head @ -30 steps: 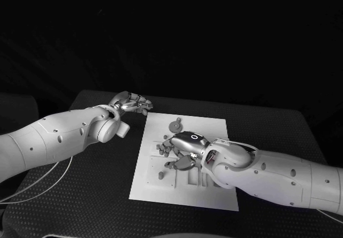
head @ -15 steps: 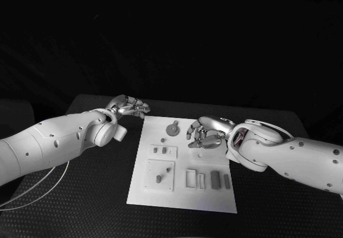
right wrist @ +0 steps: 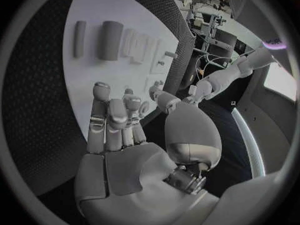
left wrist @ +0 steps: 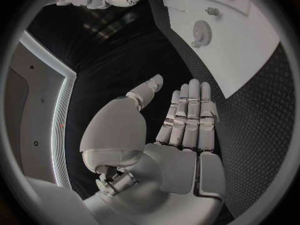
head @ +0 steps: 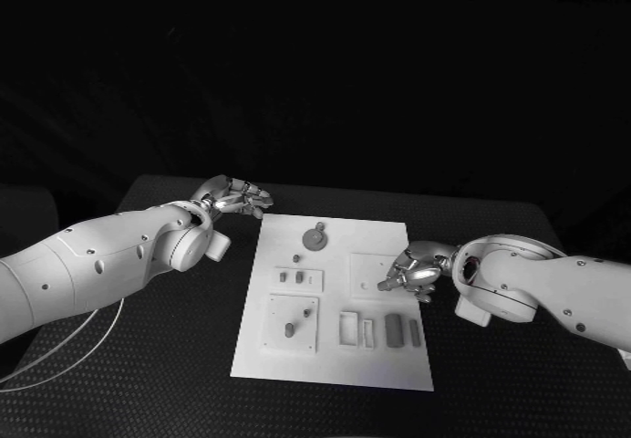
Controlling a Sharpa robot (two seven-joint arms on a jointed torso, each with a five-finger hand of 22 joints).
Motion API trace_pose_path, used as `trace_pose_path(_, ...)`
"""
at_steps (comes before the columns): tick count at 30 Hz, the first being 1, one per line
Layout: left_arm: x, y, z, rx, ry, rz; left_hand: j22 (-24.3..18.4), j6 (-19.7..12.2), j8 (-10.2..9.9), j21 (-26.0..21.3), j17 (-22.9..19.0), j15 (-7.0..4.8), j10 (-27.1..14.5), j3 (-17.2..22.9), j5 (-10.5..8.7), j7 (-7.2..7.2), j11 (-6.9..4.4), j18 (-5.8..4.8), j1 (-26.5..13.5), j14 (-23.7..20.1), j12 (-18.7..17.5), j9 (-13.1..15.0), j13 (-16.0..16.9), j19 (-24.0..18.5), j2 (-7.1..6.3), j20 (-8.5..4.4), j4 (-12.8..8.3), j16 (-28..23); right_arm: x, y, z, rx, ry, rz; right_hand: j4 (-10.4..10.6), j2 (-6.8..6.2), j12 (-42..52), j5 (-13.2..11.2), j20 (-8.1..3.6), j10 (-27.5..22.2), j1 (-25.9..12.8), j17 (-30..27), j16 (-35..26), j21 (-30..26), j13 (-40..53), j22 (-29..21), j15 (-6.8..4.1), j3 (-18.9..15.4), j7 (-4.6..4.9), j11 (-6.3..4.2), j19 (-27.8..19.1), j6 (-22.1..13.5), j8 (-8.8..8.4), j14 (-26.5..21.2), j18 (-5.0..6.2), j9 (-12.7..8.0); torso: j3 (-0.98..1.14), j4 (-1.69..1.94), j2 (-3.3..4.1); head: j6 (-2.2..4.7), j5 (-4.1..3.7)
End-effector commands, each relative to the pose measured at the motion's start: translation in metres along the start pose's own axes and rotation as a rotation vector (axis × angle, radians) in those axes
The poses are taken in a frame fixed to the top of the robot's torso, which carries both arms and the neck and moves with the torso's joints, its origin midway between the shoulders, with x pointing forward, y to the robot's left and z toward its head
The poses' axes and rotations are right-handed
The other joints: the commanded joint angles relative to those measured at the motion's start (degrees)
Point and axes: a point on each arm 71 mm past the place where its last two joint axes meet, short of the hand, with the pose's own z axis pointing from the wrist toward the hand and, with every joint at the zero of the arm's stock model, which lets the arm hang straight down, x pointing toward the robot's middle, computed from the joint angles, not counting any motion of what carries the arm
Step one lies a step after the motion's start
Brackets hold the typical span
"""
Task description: Assemble the parts on the task board
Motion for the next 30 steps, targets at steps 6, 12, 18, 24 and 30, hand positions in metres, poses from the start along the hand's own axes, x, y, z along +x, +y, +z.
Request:
trace_pose_path(6, 0.001, -0.002, 0.0, 0.009, 0.014, -0.008, -0.11, -0.34, 0.39, -0.03, 0.09, 0.02, -0.35, -0.1, -0.26, -0.12, -0.13, -0.31, -0.57, 0.28, 0.15, 0.09, -0.07, 0.31, -0.19, 0.08, 0.4, -0.42, 0.015, -0.027, -0.01, 0.199, 0.183, 0.012, 3.84, -2.5, 5.72, 0.01, -1.05, 1.26, -3.33, 2.12, 2.75, 1.85, 4.54, 1.39, -0.81, 0.5, -1.12, -1.29, 0.5, 2.1, 2.02, 1.2, 1.21, 2.61, -0.12, 0.04, 0.07, 0.01, -0.56)
trace_pose_path(12, -0.001, -0.001, -0.001, 0.01, 0.008, -0.006, -0.12, -0.33, 0.39, -0.03, 0.12, 0.03, -0.35, -0.11, -0.25, -0.13, -0.13, -0.31, -0.57, 0.27, 0.15, 0.09, -0.08, 0.31, -0.21, 0.08, 0.41, -0.45, 0.021, -0.03, -0.012, 0.219, 0.193, -0.011, 5.87, -3.23, 8.09, 0.01, -1.44, 2.45, -4.76, 3.27, 4.01, 2.65, 6.38, 1.39, -1.29, 1.0, -1.65, -1.78, 0.48, 3.02, 2.96, 1.71, 1.21, 4.15, -0.13, 0.05, 0.01, -0.22, -1.04)
trace_pose_path(18, 0.0, -0.002, -0.001, 0.012, 0.013, -0.008, -0.13, -0.34, 0.4, -0.04, 0.14, 0.03, -0.36, -0.12, -0.25, -0.13, -0.13, -0.32, -0.57, 0.26, 0.14, 0.09, -0.08, 0.29, -0.23, 0.08, 0.41, -0.48, 0.025, -0.033, -0.012, 0.231, 0.201, -0.037, 6.53, -3.79, 10.18, 0.02, -1.67, 3.94, -5.05, 4.12, 4.93, 3.31, 7.88, 1.39, -1.44, 1.2, -1.84, -1.96, 0.54, 3.31, 3.26, 2.18, 1.21, 5.0, -0.14, 0.18, 0.07, -0.42, -1.46)
trace_pose_path(24, -0.001, -0.001, -0.001, 0.011, 0.013, -0.008, -0.14, -0.35, 0.4, -0.04, 0.17, 0.04, -0.37, -0.14, -0.26, -0.13, -0.12, -0.33, -0.6, 0.24, 0.13, 0.09, -0.09, 0.28, -0.26, 0.09, 0.43, -0.52, 0.031, -0.034, -0.013, 0.237, 0.224, -0.062, 6.77, -3.85, 10.46, 0.02, -1.73, 4.09, -5.2, 4.22, 5.14, 3.52, 8.1, 1.39, -1.48, 1.23, -1.9, -2.01, 0.48, 3.4, 3.32, 2.22, 1.21, 5.27, -0.16, 0.14, 0.08, -0.6, -1.62)
trace_pose_path(30, 0.0, -0.001, -0.001, 0.011, 0.016, -0.008, -0.15, -0.36, 0.4, -0.04, 0.21, 0.05, -0.38, -0.16, -0.26, -0.12, -0.12, -0.33, -0.63, 0.24, 0.13, 0.08, -0.1, 0.26, -0.26, 0.1, 0.46, -0.56, 0.036, -0.028, -0.009, 0.222, 0.223, -0.088, 6.8, -3.87, 10.31, 0.02, -1.76, 3.92, -5.17, 4.03, 5.11, 3.63, 8.02, 1.38, -1.48, 1.27, -1.88, -2.0, 0.37, 3.21, 3.18, 2.1, 1.21, 5.37, -0.13, 0.12, 0.09, -0.66, -1.6)
